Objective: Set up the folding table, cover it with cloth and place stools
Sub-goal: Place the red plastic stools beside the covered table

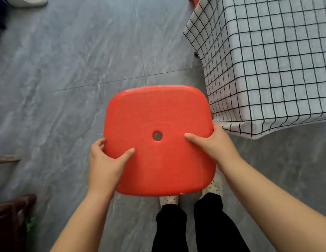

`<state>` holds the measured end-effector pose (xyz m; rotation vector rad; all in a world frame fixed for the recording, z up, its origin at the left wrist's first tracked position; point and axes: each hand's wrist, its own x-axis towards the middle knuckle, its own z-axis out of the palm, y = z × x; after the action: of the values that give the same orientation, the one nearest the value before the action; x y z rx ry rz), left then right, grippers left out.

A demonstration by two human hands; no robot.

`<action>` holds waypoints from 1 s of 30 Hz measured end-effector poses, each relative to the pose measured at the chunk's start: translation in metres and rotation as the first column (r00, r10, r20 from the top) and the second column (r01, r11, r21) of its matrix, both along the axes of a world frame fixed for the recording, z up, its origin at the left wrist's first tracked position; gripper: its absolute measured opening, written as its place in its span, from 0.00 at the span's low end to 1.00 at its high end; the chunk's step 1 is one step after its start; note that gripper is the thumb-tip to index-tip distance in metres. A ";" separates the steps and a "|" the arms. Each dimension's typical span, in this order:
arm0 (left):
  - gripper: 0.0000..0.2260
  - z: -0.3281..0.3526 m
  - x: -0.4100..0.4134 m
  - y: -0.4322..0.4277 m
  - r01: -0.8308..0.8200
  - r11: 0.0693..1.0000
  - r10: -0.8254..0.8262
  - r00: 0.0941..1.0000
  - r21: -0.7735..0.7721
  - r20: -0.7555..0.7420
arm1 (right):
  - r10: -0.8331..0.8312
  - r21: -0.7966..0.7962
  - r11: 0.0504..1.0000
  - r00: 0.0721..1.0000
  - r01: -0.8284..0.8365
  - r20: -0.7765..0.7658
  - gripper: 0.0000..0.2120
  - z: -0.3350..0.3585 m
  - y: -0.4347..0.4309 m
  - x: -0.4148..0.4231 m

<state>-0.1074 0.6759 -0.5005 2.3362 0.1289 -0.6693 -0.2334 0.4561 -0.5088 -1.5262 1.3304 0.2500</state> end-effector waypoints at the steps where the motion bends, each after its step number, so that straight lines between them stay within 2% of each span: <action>1: 0.38 0.002 0.010 -0.005 0.002 1.000 -0.002 1.000 0.003 0.026 | 0.022 -0.004 1.000 1.000 -0.022 0.022 0.42 -0.003 -0.010 0.014; 6: 0.39 -0.003 0.054 -0.046 0.021 0.999 -0.017 0.992 -0.032 0.125 | 0.130 -0.079 0.990 0.981 -0.119 0.146 0.36 -0.008 -0.073 0.087; 8: 0.44 -0.014 0.072 -0.068 0.030 0.999 -0.025 0.992 -0.041 0.127 | 0.144 -0.123 0.985 0.975 -0.124 0.167 0.35 -0.013 -0.101 0.109; 11: 0.54 -0.038 0.091 -0.104 0.013 0.996 -0.005 0.997 -0.090 0.083 | 0.153 -0.096 0.986 0.965 -0.135 0.215 0.38 -0.032 -0.134 0.127; 13: 0.56 -0.059 0.095 -0.125 0.073 0.995 -0.068 0.995 -0.060 0.076 | 0.185 -0.065 0.982 0.959 -0.175 0.212 0.42 -0.050 -0.148 0.129; 15: 0.54 -0.078 0.099 -0.141 0.177 0.983 -0.182 0.978 0.056 0.104 | 0.186 -0.041 0.983 0.963 -0.181 0.197 0.40 -0.069 -0.159 0.129; 17: 0.53 -0.090 0.109 -0.149 0.224 0.969 -0.236 0.965 0.108 0.115 | 0.193 -0.023 0.981 0.969 -0.191 0.156 0.37 -0.080 -0.166 0.128; 22: 0.53 -0.098 0.121 -0.145 0.228 0.968 -0.240 0.963 0.105 0.119 | 0.165 -0.085 0.985 0.971 -0.153 0.171 0.31 -0.090 -0.164 0.126; 26: 0.54 -0.092 0.121 -0.151 0.227 0.966 -0.237 0.969 0.124 0.069 | 0.163 -0.158 0.976 0.985 -0.153 0.052 0.34 -0.086 -0.158 0.135; 27: 0.53 -0.087 0.121 -0.154 0.237 0.955 -0.248 0.968 0.177 0.043 | 0.176 -0.246 0.954 0.984 -0.171 -0.001 0.35 -0.084 -0.152 0.135; 28: 0.53 -0.079 0.118 -0.158 0.255 0.928 -0.274 0.961 0.271 0.031 | 0.226 -0.397 0.890 0.973 -0.223 -0.040 0.35 -0.080 -0.142 0.130; 30: 0.49 -0.064 0.103 -0.164 0.282 0.859 -0.368 0.921 0.428 0.131 | 0.442 -0.707 0.631 0.897 -0.319 -0.011 0.30 -0.069 -0.111 0.106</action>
<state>-0.0047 0.5122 -0.5643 2.8502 -0.2598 -0.5923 -0.1270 0.3452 -0.5779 -2.4297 0.9798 -0.1502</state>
